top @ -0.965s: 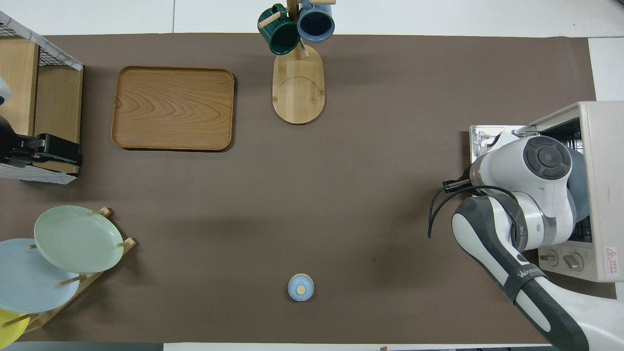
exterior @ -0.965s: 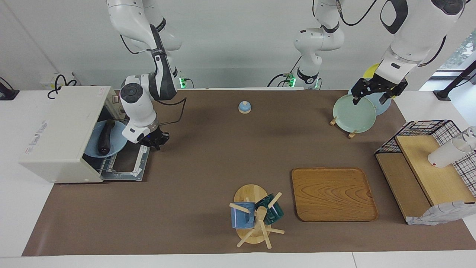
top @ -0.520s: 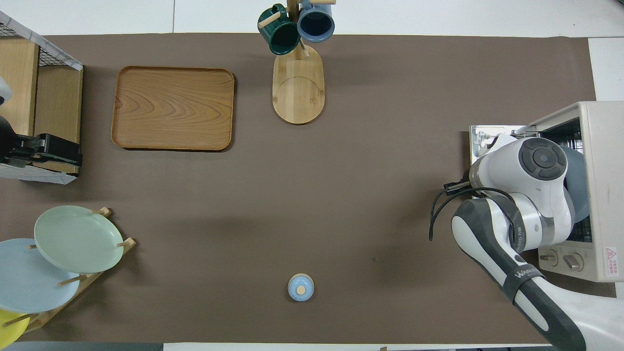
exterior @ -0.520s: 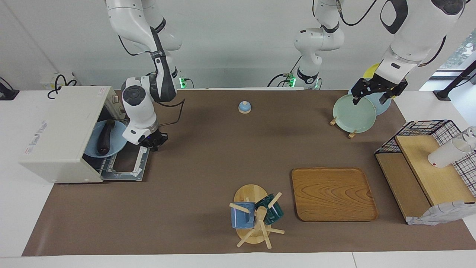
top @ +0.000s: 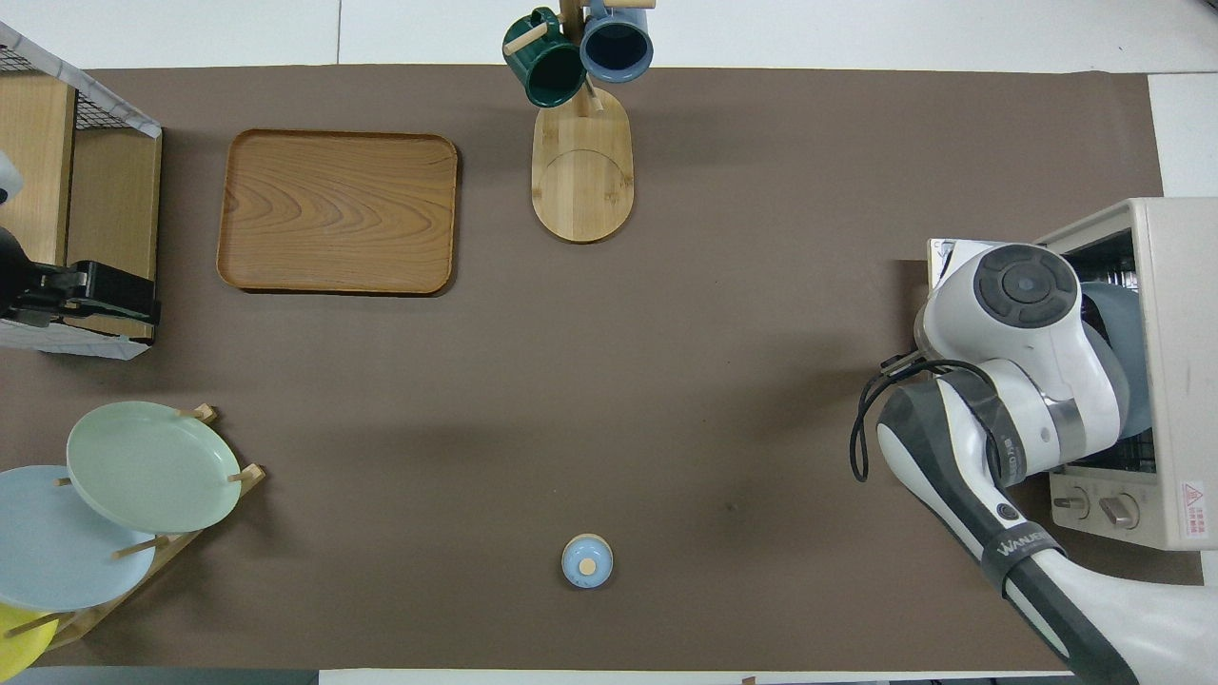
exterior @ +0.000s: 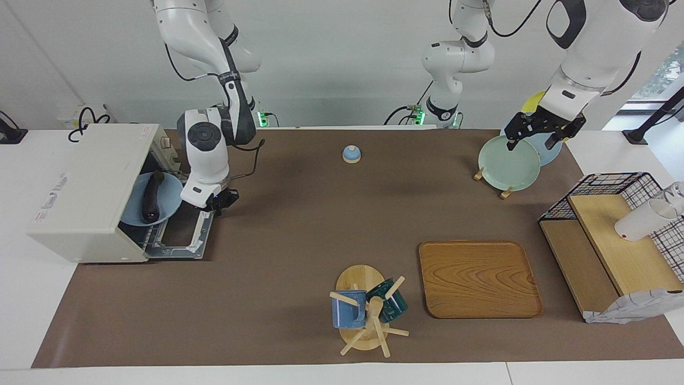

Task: Put eggplant into oven
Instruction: 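Push the oven door up closed with the right gripper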

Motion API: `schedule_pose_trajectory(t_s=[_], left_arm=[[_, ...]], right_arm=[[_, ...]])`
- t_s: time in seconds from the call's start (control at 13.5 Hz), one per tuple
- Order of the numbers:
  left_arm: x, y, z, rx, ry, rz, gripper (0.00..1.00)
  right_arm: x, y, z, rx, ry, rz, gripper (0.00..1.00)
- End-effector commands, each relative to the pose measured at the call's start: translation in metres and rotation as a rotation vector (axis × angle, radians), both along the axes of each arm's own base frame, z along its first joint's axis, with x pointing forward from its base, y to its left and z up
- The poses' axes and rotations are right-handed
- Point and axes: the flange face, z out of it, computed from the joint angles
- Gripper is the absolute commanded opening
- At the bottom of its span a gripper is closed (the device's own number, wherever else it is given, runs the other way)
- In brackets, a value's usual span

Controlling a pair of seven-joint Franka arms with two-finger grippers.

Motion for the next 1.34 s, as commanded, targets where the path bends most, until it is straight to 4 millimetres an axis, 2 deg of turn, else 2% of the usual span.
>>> schedule_pose_trajectory(t_s=[0.0, 0.15, 0.22, 0.45, 0.52, 0.59, 0.67, 0.82, 0.89, 0.97, 1.04, 1.26], left_arm=[[-0.001, 0.002, 0.005, -0.015, -0.008, 0.001, 1.0], [-0.001, 0.002, 0.005, -0.015, -0.008, 0.001, 1.0], [-0.001, 0.002, 0.005, -0.015, -0.008, 0.001, 1.0], [-0.001, 0.002, 0.004, -0.015, -0.007, 0.001, 1.0], [-0.001, 0.002, 0.005, -0.015, -0.008, 0.001, 1.0], [-0.001, 0.002, 0.005, -0.015, -0.008, 0.001, 1.0], [-0.001, 0.002, 0.005, -0.015, -0.008, 0.001, 1.0], [-0.001, 0.002, 0.005, -0.015, -0.008, 0.001, 1.0], [-0.001, 0.002, 0.004, -0.015, -0.007, 0.001, 1.0], [-0.001, 0.002, 0.005, -0.015, -0.008, 0.001, 1.0], [-0.001, 0.002, 0.005, -0.015, -0.008, 0.001, 1.0], [-0.001, 0.002, 0.005, -0.015, -0.008, 0.001, 1.0]], right_arm=[[0.018, -0.053, 0.064, -0.04, 0.009, 0.06, 0.0], [0.013, -0.076, 0.078, -0.027, 0.014, 0.077, 0.0], [0.011, -0.1, 0.076, -0.022, 0.028, 0.072, 0.0], [0.004, -0.143, 0.082, -0.008, 0.04, 0.048, 0.0], [0.004, -0.151, 0.089, 0.03, 0.04, 0.007, 0.0], [0.006, -0.156, 0.108, 0.08, 0.037, -0.038, 0.0], [0.01, -0.154, 0.128, 0.119, 0.045, -0.071, 0.09], [0.023, -0.141, 0.178, 0.145, 0.017, -0.113, 0.33], [0.028, -0.128, 0.196, 0.14, -0.002, -0.125, 0.36], [0.031, -0.114, 0.213, 0.133, -0.014, -0.128, 0.66], [0.032, -0.106, 0.218, 0.136, -0.022, -0.138, 1.0], [0.033, -0.101, 0.222, 0.142, -0.037, -0.277, 1.0]])
